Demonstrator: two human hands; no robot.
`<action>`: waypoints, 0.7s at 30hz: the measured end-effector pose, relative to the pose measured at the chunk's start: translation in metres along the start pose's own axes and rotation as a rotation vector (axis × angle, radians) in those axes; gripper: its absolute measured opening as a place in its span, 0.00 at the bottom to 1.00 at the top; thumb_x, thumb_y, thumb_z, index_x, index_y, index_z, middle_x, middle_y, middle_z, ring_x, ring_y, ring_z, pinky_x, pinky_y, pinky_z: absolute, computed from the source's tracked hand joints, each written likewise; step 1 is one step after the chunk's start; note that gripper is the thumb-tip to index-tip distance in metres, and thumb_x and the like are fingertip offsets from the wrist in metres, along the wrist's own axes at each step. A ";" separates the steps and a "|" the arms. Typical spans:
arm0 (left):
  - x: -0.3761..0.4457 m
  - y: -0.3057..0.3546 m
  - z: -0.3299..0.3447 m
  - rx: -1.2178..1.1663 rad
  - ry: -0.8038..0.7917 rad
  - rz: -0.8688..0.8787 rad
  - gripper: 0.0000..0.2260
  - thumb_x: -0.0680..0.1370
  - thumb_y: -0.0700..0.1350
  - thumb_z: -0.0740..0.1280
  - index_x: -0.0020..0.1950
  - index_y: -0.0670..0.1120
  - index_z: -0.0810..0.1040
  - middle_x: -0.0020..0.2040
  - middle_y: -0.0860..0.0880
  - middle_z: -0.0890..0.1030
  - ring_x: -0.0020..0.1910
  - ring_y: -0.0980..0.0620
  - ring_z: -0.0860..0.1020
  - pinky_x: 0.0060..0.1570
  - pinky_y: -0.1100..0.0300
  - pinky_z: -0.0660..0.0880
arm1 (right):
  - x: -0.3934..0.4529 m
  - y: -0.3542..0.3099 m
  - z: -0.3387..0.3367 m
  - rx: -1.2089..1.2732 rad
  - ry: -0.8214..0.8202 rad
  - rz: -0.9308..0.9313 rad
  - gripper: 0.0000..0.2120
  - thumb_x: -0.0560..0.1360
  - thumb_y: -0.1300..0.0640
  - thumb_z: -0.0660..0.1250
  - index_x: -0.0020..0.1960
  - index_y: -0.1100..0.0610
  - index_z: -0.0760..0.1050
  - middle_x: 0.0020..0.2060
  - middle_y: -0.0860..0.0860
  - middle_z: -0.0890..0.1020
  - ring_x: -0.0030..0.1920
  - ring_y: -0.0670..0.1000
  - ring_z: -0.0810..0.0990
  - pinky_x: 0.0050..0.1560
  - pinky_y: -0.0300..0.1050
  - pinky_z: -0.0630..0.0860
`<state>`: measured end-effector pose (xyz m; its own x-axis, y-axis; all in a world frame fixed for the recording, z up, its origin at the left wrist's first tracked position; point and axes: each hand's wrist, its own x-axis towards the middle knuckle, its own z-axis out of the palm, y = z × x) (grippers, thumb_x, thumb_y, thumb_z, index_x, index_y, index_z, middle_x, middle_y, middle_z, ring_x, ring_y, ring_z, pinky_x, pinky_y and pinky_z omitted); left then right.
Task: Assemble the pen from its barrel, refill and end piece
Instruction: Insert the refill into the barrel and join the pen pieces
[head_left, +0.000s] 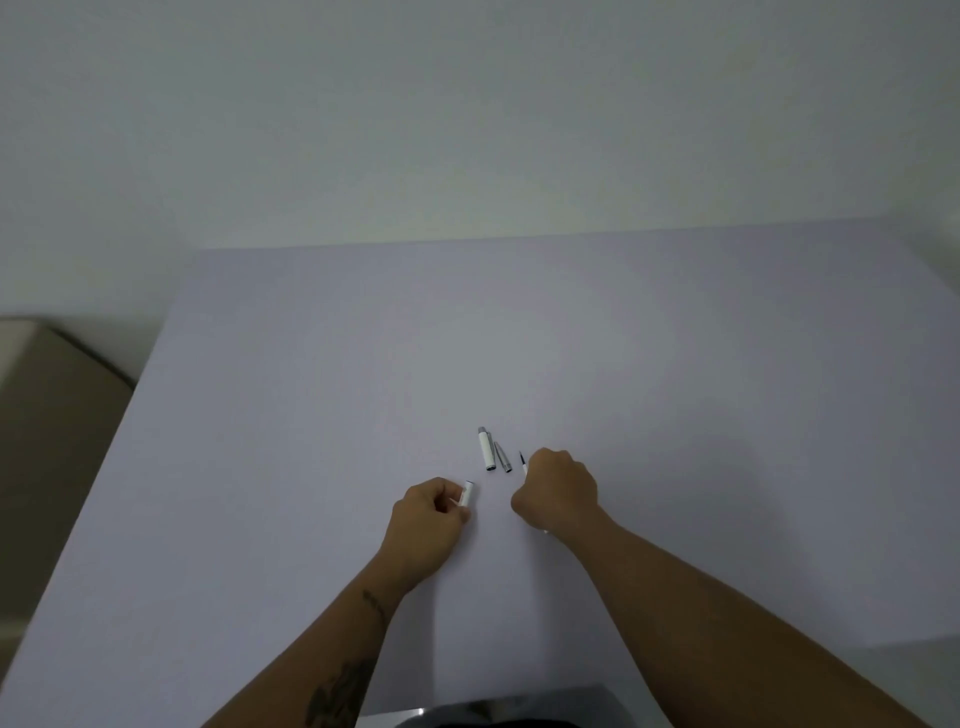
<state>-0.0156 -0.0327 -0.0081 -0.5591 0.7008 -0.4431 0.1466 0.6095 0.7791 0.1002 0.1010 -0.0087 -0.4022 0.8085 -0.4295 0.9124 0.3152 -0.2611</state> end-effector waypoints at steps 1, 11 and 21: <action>0.000 0.000 0.000 0.004 0.001 0.006 0.04 0.74 0.41 0.68 0.41 0.49 0.80 0.34 0.53 0.76 0.33 0.54 0.73 0.37 0.59 0.73 | 0.000 -0.001 -0.001 0.007 -0.014 0.001 0.09 0.67 0.61 0.65 0.34 0.54 0.64 0.34 0.50 0.70 0.39 0.55 0.76 0.38 0.43 0.72; 0.000 0.003 -0.002 -0.037 -0.011 0.017 0.07 0.76 0.40 0.64 0.47 0.48 0.82 0.37 0.51 0.79 0.35 0.52 0.74 0.38 0.59 0.74 | -0.003 -0.035 -0.055 0.715 0.107 -0.129 0.08 0.69 0.60 0.63 0.31 0.56 0.72 0.29 0.52 0.83 0.30 0.48 0.81 0.34 0.45 0.76; 0.001 0.002 -0.004 -0.077 0.013 0.040 0.08 0.75 0.40 0.67 0.43 0.52 0.83 0.36 0.50 0.81 0.35 0.51 0.76 0.42 0.49 0.80 | -0.011 -0.038 -0.033 0.785 0.023 -0.087 0.08 0.72 0.60 0.66 0.34 0.59 0.76 0.32 0.52 0.86 0.31 0.48 0.83 0.42 0.49 0.82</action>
<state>-0.0189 -0.0328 -0.0052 -0.5650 0.7184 -0.4057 0.1056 0.5507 0.8280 0.0725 0.0963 0.0346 -0.4600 0.8099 -0.3639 0.5541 -0.0584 -0.8304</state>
